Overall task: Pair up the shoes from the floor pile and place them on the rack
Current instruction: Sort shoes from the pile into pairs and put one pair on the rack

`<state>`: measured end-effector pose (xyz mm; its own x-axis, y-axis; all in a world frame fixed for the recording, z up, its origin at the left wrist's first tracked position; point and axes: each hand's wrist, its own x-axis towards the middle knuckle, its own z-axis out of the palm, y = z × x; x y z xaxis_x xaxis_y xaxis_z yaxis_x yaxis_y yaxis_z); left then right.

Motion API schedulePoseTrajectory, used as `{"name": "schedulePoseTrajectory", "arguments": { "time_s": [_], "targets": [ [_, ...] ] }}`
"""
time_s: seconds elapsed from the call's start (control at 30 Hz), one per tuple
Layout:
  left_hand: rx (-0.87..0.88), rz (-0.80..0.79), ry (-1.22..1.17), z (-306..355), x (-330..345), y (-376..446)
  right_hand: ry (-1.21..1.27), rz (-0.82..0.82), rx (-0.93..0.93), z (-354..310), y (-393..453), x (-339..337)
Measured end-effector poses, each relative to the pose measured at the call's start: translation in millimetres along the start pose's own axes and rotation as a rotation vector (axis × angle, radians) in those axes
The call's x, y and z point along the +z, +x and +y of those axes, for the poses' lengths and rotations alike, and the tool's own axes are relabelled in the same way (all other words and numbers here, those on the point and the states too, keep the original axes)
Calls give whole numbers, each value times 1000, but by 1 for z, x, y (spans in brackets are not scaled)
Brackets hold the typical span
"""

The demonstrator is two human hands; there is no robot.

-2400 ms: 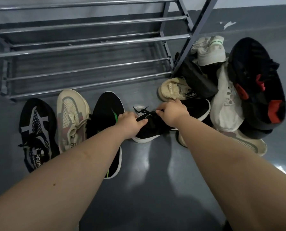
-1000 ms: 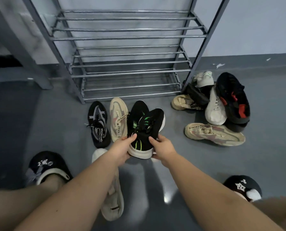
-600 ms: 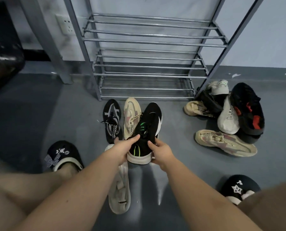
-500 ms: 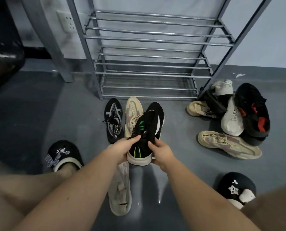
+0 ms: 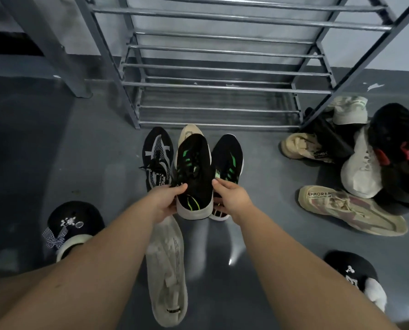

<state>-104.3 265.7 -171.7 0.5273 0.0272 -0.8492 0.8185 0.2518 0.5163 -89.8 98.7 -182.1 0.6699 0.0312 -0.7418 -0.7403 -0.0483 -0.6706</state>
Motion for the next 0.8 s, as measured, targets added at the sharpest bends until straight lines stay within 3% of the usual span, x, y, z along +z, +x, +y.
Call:
{"name": "schedulePoseTrajectory", "arguments": {
  "time_s": [0.13, 0.23, 0.37, 0.53, 0.8],
  "targets": [
    [45, 81, 42, -10, -3, 20, -125, 284, 20, 20, 24, -21],
    [63, 129, 35, -22, -6, 31, -148, 346, 101, 37, 31, -29],
    [53, 106, -60, -30, -8, 38, -165, 241, 205, 52, 35, -27],
    [32, 90, -69, -31, -11, 40, 54, 143, 276, 63, 44, -24],
    [-2, 37, -17, -37, -15, 37, 206, 128, 317, 59, 45, -13]
  ]
}}
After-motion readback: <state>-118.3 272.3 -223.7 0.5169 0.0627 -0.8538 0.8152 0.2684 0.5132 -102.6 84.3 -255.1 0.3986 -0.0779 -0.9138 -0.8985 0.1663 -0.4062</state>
